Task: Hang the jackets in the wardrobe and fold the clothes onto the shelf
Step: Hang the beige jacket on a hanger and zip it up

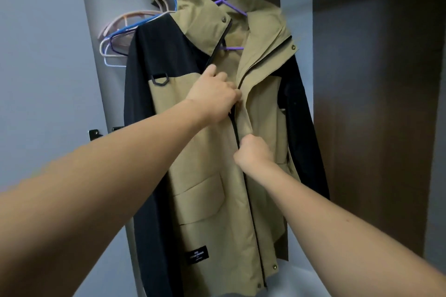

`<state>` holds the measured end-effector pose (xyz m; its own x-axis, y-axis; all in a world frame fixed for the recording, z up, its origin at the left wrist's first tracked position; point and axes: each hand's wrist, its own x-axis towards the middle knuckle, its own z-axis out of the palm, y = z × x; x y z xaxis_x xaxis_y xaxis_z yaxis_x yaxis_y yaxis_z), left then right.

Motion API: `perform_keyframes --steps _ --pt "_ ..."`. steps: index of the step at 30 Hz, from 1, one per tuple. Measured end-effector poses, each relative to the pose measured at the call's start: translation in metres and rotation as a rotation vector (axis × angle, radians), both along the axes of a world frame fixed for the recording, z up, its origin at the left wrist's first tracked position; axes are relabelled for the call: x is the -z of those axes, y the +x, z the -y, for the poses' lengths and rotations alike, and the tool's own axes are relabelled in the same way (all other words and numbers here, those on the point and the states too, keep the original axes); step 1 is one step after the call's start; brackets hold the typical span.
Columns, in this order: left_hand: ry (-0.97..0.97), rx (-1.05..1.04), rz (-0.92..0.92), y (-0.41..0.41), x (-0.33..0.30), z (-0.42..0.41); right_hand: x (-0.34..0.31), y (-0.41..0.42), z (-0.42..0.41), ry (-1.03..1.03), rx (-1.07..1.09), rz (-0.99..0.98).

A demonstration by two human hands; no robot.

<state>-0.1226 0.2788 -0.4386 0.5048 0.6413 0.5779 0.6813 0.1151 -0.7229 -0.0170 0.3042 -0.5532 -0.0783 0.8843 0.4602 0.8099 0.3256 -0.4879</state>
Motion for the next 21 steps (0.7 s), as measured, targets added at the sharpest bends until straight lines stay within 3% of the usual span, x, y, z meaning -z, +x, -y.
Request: perform_keyframes --steps 5,12,18,21 --pt "0.077 0.002 0.013 0.006 -0.028 -0.004 -0.023 0.005 0.001 -0.11 -0.007 0.08" --pt "0.111 0.068 -0.075 0.003 -0.053 -0.008 -0.076 0.003 -0.005 0.16 0.055 -0.065" --pt "0.169 0.015 -0.004 -0.004 -0.082 -0.015 -0.085 0.001 -0.007 -0.046 -0.016 0.213" --pt "0.164 0.083 0.024 -0.001 -0.09 -0.021 -0.114 0.006 -0.01 -0.049 -0.051 0.155"
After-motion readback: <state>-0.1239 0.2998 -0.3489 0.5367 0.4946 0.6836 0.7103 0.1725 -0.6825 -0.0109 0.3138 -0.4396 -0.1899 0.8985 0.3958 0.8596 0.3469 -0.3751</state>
